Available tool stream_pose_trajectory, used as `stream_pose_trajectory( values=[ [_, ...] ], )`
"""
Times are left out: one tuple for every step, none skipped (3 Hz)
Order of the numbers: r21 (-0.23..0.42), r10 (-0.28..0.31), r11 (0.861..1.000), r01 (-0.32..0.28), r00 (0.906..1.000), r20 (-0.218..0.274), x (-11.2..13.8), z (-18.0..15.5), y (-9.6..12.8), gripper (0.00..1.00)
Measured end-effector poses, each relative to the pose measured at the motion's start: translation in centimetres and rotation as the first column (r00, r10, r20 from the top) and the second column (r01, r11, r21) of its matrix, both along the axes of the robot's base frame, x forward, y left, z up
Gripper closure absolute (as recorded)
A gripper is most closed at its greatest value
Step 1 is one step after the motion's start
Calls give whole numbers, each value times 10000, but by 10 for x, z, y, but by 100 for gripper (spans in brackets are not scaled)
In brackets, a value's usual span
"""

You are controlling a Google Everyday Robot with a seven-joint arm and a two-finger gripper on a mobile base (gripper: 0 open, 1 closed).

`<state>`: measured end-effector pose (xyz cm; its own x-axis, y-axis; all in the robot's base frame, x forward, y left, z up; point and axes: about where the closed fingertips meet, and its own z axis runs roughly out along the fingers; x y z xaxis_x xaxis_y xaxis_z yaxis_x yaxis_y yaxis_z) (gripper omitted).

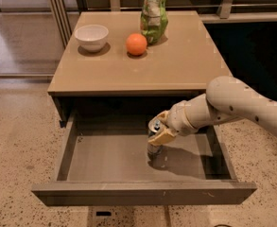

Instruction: Place redbull can into top drawer

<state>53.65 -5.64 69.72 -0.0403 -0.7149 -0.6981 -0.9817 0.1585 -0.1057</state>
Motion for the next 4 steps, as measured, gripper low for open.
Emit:
stream_pose_trajectory(
  values=[
    [146,13,9999,-15,9999,139,2,-13,-5,100],
    [224,49,9997,-52,9999,136,4,-24,-6,100],
    [272,98,9996,-101,9999,79,4,-31,-6,100],
    [272,99,9996,-101,9999,79,4,-31,-5,81]
  ],
)
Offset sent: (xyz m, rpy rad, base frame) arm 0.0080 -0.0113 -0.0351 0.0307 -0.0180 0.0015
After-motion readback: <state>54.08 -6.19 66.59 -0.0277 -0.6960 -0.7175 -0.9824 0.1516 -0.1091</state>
